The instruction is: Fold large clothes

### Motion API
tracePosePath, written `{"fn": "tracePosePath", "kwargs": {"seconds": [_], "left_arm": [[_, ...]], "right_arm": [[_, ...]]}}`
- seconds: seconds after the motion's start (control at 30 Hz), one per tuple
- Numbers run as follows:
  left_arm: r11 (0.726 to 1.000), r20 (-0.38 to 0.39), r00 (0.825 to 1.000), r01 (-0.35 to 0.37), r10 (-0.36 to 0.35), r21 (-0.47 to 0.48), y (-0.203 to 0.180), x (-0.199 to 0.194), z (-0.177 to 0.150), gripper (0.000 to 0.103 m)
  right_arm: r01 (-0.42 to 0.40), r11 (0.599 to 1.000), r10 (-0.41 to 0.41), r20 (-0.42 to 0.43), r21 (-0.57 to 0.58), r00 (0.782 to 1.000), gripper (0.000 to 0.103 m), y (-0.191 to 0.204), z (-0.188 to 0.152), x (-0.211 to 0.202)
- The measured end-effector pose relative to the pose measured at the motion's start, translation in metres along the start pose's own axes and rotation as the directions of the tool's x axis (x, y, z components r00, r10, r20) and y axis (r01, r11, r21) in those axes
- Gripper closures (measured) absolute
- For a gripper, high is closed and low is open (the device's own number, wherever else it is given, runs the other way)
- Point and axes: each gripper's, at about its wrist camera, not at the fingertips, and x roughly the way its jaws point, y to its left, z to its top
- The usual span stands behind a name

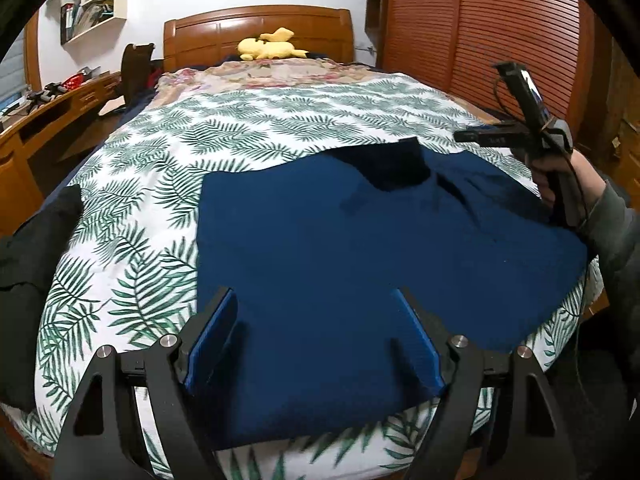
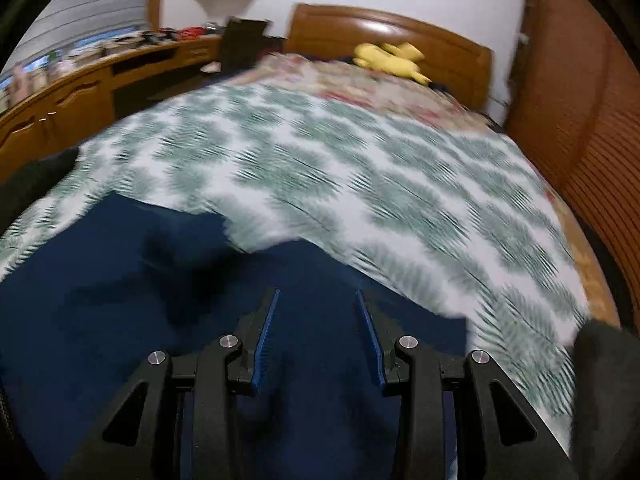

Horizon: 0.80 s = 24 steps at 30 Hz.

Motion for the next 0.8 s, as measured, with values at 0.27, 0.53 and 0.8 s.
{"fn": "tracePosePath", "kwargs": {"seconds": [0.27,0.53,0.8], "left_arm": [[1.0,0.0,1.0,0.011,-0.011,0.016,-0.019,0.002,0.004,0.023],[0.999,-0.015,1.0,0.006,-0.005,0.038,-0.032,0.007,0.006,0.023],[0.999,-0.016,1.0,0.008,-0.008,0.038,-0.04,0.007,0.008,0.023]], "right_arm": [[0.028,0.984,0.001,-0.162,0.176,0.987,0.063,-0.083,-0.033,0.034],[-0.13,0.962,0.151,-0.075,0.238,0.986,0.1,-0.105,-0.035,0.042],[0.115,0.955,-0.094,-0.089,0.273,0.992,0.101,-0.138,-0.038,0.013]]}}
